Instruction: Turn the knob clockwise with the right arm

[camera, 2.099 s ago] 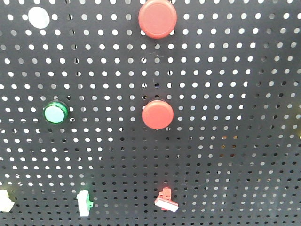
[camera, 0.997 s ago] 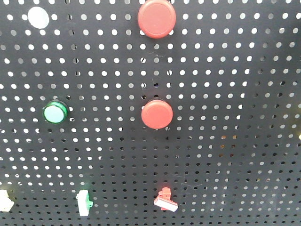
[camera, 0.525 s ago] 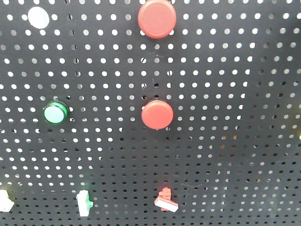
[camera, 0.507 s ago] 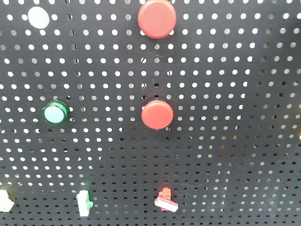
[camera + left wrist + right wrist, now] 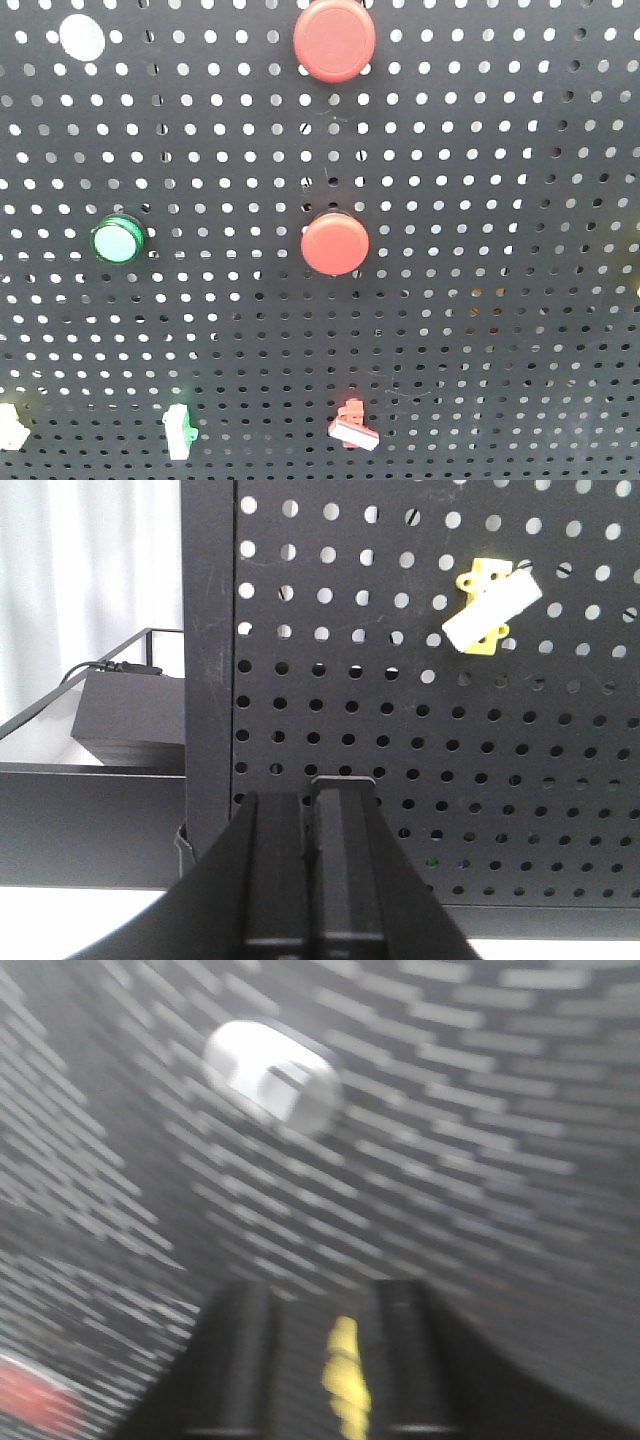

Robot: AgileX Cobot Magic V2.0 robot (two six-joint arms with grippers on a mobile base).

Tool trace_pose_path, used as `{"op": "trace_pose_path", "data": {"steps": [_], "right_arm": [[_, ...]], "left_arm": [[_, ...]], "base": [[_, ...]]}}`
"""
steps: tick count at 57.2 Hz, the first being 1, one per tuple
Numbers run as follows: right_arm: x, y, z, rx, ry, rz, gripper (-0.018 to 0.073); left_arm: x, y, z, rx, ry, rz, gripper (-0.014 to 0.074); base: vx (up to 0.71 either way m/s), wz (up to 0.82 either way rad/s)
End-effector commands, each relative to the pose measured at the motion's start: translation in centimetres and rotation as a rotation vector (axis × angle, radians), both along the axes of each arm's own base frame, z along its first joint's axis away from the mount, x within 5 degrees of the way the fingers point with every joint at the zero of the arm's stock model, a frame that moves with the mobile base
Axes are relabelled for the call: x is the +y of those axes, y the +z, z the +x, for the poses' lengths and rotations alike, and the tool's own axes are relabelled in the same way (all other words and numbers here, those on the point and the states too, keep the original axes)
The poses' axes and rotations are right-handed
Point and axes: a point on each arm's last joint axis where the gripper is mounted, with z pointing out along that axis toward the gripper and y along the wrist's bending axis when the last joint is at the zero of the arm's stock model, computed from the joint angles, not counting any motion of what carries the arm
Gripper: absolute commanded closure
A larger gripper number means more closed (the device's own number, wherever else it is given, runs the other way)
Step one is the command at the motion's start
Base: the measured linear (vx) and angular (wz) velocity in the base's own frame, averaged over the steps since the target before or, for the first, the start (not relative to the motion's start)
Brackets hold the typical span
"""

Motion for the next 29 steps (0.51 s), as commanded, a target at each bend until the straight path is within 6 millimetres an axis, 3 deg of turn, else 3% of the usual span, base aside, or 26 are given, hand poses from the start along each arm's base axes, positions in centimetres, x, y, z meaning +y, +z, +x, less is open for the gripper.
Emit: {"op": "trace_pose_path", "data": {"steps": [1, 4, 10, 11, 12, 20, 29], "right_arm": [[-1.0, -0.1, -1.6, -0.092, -0.079, -0.142, 0.0509], [-1.2, -1.1, -2.5, -0.108, -0.091, -0.198, 0.0575], [-1.2, -4.5, -3.9, -0.153, -0.074, -0.255, 0.0574], [-1.2, -4.9, -3.8, -0.152, -0.073, -0.258, 0.0574], [-1.0, -7.3, -3.4, -0.207, -0.066, -0.269, 0.0573], [-0.4, -9.9, -1.2, -0.274, -0.041, -0.28, 0.0571], [0.0, -13.0, 0.5, -0.23, -0.018, -0.29, 0.0571]], "left_arm": [[0.1, 0.3, 0.0, -0.068, 0.011, -0.02, 0.0603], [0.1, 0.3, 0.0, -0.068, 0.011, -0.02, 0.0603], [0.1, 0.3, 0.0, -0.068, 0.011, -0.02, 0.0603], [0.1, 0.3, 0.0, -0.068, 0.011, -0.02, 0.0603], [0.1, 0.3, 0.0, -0.068, 0.011, -0.02, 0.0603], [0.1, 0.3, 0.0, -0.068, 0.011, -0.02, 0.0603], [0.1, 0.3, 0.0, -0.068, 0.011, -0.02, 0.0603]], "base": [[0.0, 0.0], [0.0, 0.0], [0.0, 0.0], [0.0, 0.0], [0.0, 0.0], [0.0, 0.0], [0.0, 0.0]]}}
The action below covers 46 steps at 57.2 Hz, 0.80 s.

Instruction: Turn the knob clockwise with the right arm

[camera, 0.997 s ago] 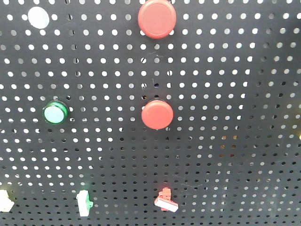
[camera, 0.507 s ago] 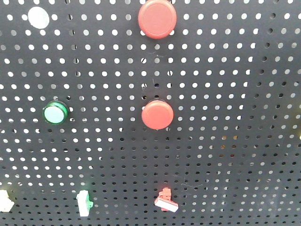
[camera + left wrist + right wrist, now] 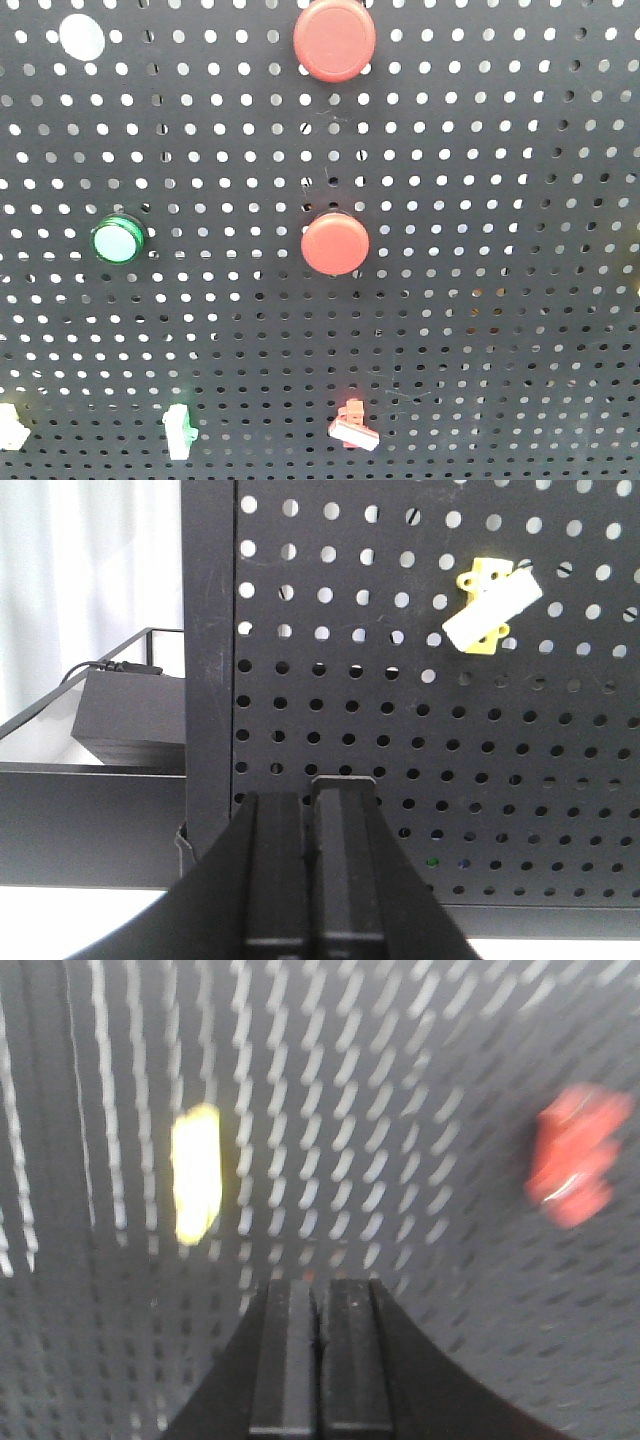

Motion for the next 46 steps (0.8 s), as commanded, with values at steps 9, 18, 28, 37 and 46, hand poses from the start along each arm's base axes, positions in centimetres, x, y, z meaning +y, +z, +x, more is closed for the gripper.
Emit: {"op": "trace_pose_path", "data": {"steps": [9, 18, 28, 37, 46], "right_arm": [[0.4, -3.0, 1.7, 0.016, 0.015, -0.036, 0.0571], [0.5, -5.6, 2.4, 0.095, 0.016, -0.042, 0.0571], [0.8, -9.5, 2.3, 0.164, 0.048, 0.094, 0.0571], [0.8, -13.8, 1.7, 0.153, 0.057, 0.113, 0.0571], [0.7, -16.7, 1.1, 0.118, 0.058, 0.103, 0.0571]], "left_arm": [[0.1, 0.3, 0.0, -0.068, 0.011, -0.02, 0.0603], [0.1, 0.3, 0.0, -0.068, 0.011, -0.02, 0.0603], [0.1, 0.3, 0.0, -0.068, 0.011, -0.02, 0.0603], [0.1, 0.3, 0.0, -0.068, 0.011, -0.02, 0.0603], [0.1, 0.3, 0.0, -0.068, 0.011, -0.02, 0.0603]], "base": [[0.0, 0.0], [0.0, 0.0], [0.0, 0.0], [0.0, 0.0], [0.0, 0.0]]}}
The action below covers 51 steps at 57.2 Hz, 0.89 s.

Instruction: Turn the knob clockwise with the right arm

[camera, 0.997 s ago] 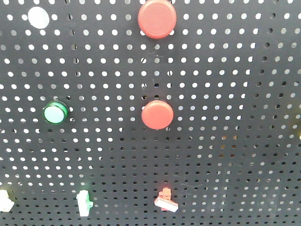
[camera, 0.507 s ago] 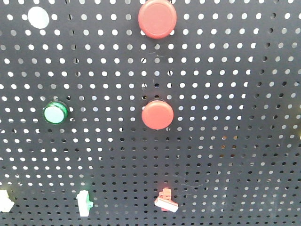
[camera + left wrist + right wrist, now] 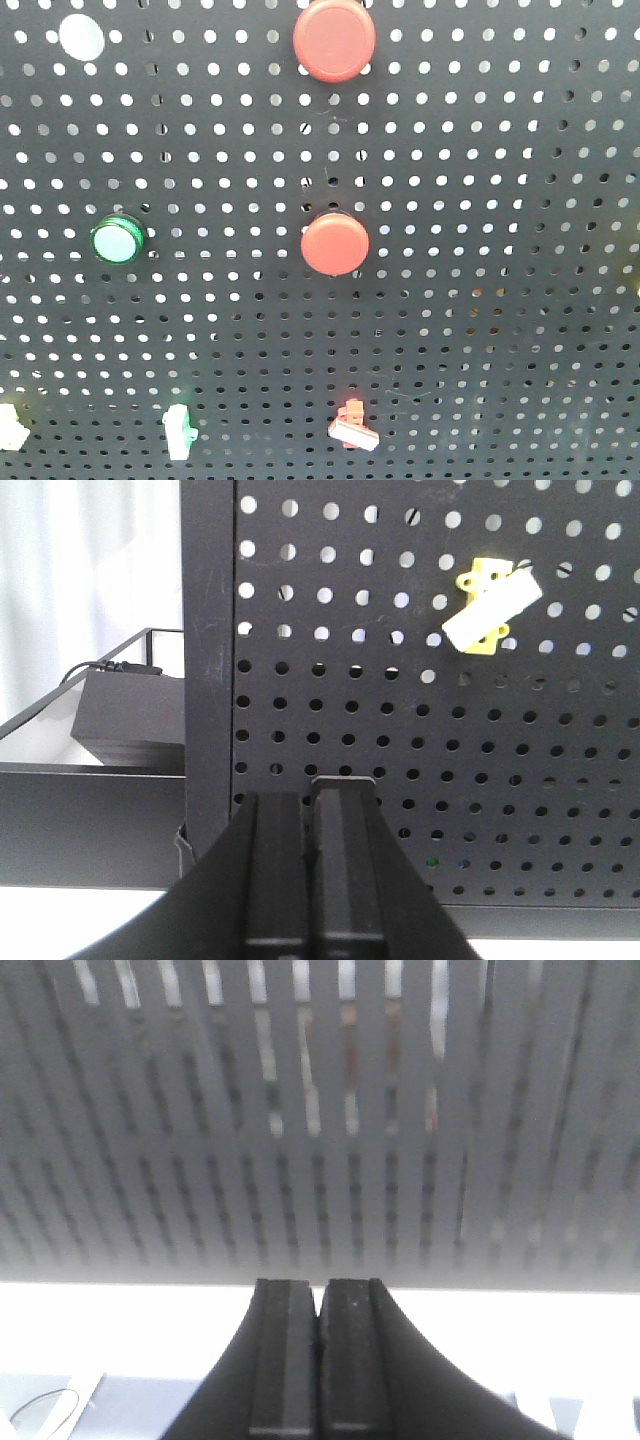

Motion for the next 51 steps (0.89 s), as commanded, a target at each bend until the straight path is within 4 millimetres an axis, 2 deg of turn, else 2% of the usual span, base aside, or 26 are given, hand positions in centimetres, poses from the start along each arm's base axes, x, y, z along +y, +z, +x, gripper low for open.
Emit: {"op": "trace_pose_path", "data": {"steps": [1, 25, 38, 51], "right_arm": [[0.03, 0.3, -0.03, -0.132, 0.004, 0.01, 0.0571], [-0.03, 0.29, 0.0, -0.142, 0.006, -0.059, 0.0568], [-0.72, 0.29, 0.03, -0.135, -0.126, -0.021, 0.0568], [-0.52, 0.25, 0.03, -0.131, -0.09, -0.018, 0.0568]], "left_arm": [[0.1, 0.3, 0.01, -0.068, 0.011, -0.02, 0.0603], [0.1, 0.3, 0.01, -0.068, 0.011, -0.02, 0.0603], [0.1, 0.3, 0.01, -0.068, 0.011, -0.02, 0.0603], [0.1, 0.3, 0.01, -0.068, 0.011, -0.02, 0.0603]], "base": [[0.0, 0.0], [0.0, 0.0], [0.0, 0.0], [0.0, 0.0]]}}
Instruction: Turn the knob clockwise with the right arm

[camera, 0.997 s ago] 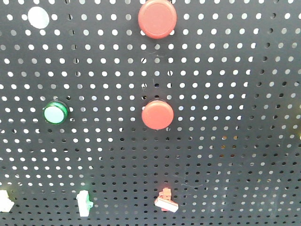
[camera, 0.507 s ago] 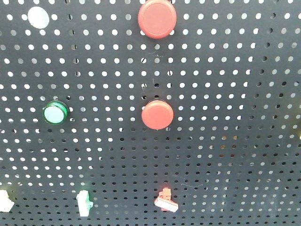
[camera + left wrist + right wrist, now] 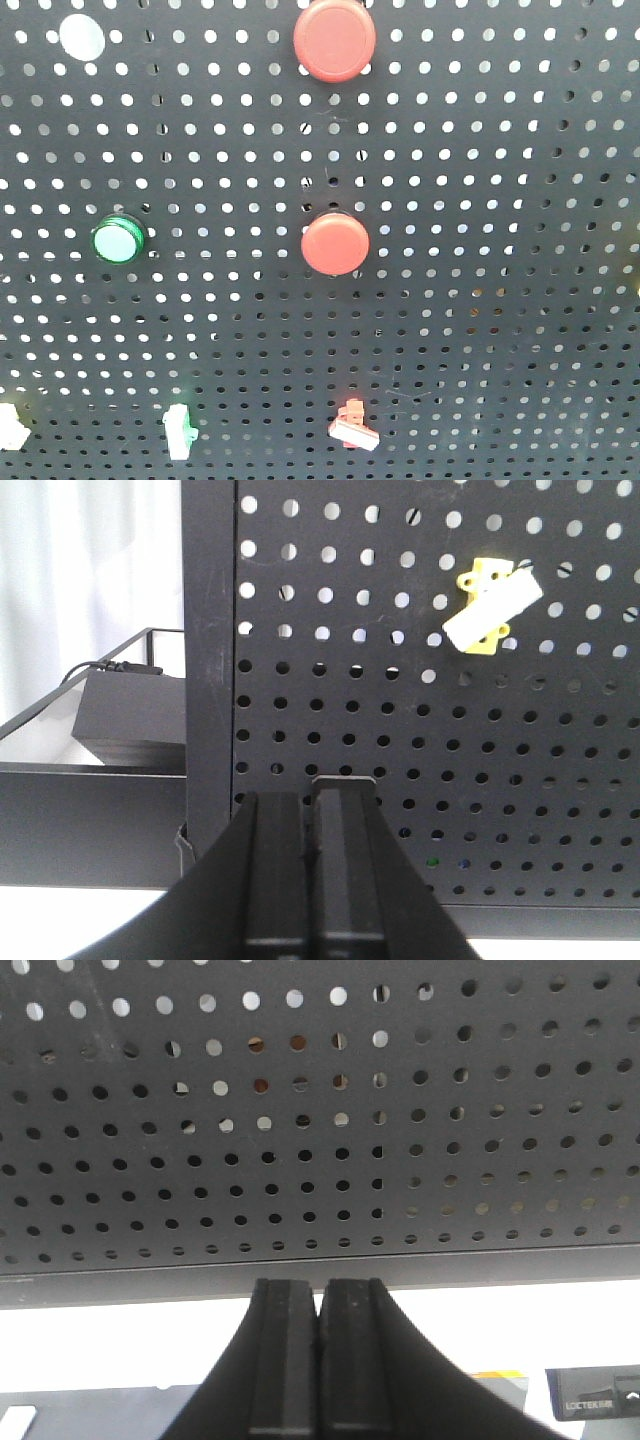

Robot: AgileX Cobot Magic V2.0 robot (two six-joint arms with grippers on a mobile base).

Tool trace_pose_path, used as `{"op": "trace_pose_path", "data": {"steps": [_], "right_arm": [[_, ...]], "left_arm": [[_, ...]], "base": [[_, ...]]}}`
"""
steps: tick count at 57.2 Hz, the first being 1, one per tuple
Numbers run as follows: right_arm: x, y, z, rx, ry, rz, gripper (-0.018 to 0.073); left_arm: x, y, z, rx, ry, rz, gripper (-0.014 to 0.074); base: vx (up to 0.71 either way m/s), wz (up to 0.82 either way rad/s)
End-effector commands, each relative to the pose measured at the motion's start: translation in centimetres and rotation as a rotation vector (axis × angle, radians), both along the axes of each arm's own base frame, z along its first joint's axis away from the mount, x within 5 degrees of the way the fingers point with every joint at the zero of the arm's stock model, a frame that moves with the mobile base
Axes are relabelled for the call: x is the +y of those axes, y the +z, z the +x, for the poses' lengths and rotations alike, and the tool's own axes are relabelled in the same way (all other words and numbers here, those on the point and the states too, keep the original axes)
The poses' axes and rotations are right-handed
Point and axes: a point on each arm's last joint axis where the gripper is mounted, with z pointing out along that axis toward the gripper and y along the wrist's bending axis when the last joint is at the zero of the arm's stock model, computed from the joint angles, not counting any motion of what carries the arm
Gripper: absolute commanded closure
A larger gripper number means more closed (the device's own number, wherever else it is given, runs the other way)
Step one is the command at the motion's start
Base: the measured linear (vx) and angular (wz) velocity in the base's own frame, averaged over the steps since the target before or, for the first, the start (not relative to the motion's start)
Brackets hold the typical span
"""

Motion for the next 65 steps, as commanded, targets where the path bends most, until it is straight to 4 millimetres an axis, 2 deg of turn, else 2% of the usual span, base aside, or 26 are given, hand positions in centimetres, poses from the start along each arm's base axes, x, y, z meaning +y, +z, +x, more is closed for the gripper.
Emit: {"op": "trace_pose_path", "data": {"steps": [1, 10, 65], "right_arm": [[0.17, 0.49, 0.03, -0.081, 0.028, -0.003, 0.0568], [0.48, 0.46, 0.01, -0.079, 0.085, -0.006, 0.0568], [0.47, 0.47, 0.01, -0.079, 0.081, 0.002, 0.0568]], "left_arm": [[0.1, 0.29, 0.01, -0.068, 0.011, -0.02, 0.0603], [0.1, 0.29, 0.01, -0.068, 0.011, -0.02, 0.0603], [0.1, 0.29, 0.01, -0.068, 0.011, -0.02, 0.0603]], "base": [[0.0, 0.0], [0.0, 0.0], [0.0, 0.0]]}}
